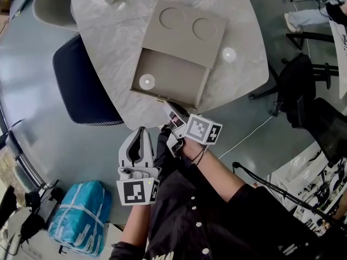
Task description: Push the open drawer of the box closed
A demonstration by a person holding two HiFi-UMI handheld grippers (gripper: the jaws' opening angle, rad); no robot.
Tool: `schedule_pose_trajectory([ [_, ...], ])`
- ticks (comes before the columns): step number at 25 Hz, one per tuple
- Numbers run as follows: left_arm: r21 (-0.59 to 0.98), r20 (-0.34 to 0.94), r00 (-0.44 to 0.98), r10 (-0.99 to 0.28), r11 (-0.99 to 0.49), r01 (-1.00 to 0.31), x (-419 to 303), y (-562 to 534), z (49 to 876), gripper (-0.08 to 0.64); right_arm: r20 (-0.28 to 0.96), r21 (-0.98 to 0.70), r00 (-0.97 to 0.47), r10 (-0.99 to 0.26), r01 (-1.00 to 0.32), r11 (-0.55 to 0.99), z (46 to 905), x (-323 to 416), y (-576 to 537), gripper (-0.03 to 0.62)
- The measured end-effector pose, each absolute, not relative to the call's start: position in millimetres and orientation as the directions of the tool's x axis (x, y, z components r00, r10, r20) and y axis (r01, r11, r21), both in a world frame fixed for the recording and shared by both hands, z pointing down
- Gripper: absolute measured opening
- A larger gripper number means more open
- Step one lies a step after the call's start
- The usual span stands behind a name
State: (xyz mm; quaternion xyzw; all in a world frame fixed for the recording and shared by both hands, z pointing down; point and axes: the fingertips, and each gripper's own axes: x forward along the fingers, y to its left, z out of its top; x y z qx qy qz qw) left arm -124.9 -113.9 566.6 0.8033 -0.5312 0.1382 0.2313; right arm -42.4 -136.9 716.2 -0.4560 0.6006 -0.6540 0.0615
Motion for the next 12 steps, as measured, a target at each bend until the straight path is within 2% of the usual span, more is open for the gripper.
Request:
schedule_pose_trajectory([
  [12,0.226,0.464,0.404,-0.788,-0.335,-0.915,-116.2,-125.0,564.4,0.017,0.514,-0.843,-0.555,-0.654,-0.467,-0.266,712.1,-21.7,-173.0,0.043],
])
